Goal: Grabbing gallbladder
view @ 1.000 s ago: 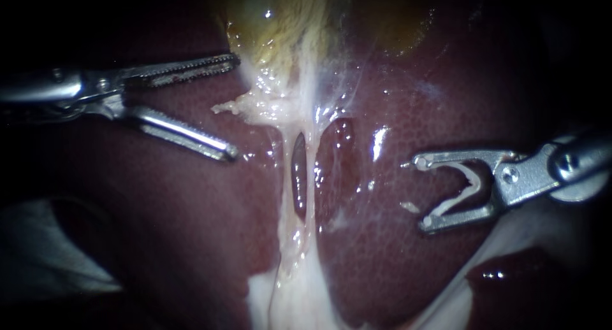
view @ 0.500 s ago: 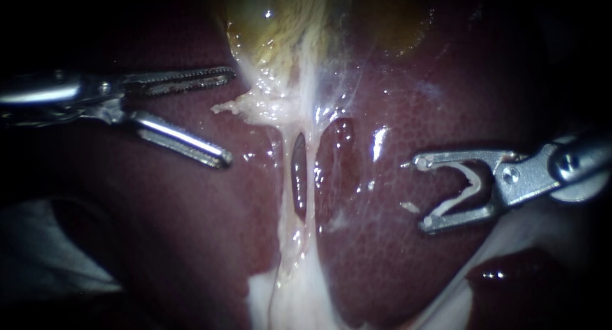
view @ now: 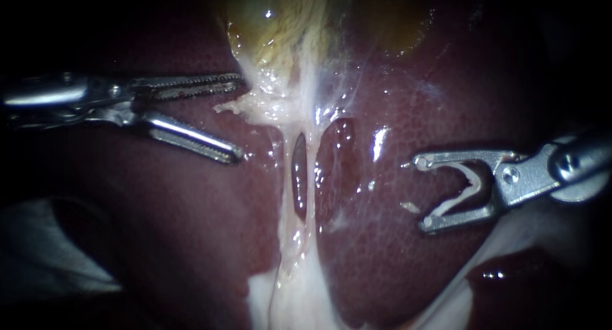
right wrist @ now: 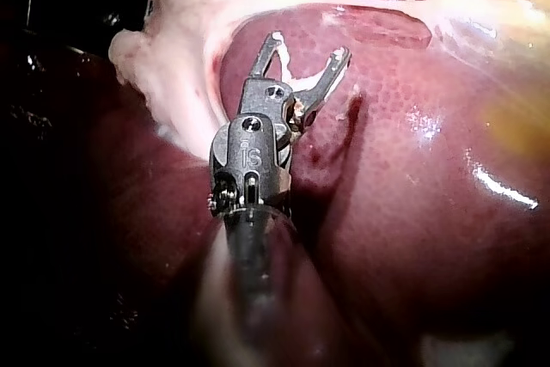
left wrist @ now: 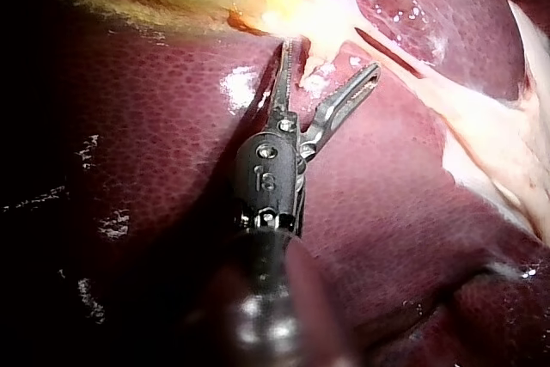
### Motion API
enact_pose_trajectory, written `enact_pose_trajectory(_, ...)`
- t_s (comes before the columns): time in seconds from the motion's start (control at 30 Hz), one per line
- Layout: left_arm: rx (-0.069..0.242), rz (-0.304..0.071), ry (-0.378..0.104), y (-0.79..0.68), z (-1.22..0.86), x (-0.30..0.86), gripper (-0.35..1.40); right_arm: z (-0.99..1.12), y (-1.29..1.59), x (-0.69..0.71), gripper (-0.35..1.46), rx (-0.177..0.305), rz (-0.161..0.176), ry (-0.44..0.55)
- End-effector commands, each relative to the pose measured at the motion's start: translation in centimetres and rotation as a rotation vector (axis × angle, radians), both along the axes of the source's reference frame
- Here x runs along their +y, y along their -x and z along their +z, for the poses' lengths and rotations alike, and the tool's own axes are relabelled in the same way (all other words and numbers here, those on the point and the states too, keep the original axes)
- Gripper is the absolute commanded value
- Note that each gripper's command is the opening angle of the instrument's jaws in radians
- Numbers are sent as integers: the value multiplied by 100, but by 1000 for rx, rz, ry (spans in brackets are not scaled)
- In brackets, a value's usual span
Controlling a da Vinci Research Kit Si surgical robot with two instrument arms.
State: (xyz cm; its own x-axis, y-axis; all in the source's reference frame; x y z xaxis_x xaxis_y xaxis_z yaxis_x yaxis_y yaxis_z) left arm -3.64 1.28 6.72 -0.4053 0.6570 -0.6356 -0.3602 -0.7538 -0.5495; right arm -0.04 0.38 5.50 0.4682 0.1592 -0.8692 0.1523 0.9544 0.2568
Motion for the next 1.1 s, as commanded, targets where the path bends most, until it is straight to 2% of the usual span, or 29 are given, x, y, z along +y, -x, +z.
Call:
enact_pose_trajectory(0.03,0,-3,-5,0,-1,0,56,0,0,0,50,0,0,0)
enact_pose_trajectory(0.3,18,0,-20,3,1,1,32,0,-1,0,50,0,0,0)
enact_pose_trajectory(0.63,32,-2,-33,3,10,-3,25,0,-1,0,50,0,0,0)
enact_pose_trajectory(1.1,34,-4,-40,3,9,-3,14,0,-1,0,50,0,0,0)
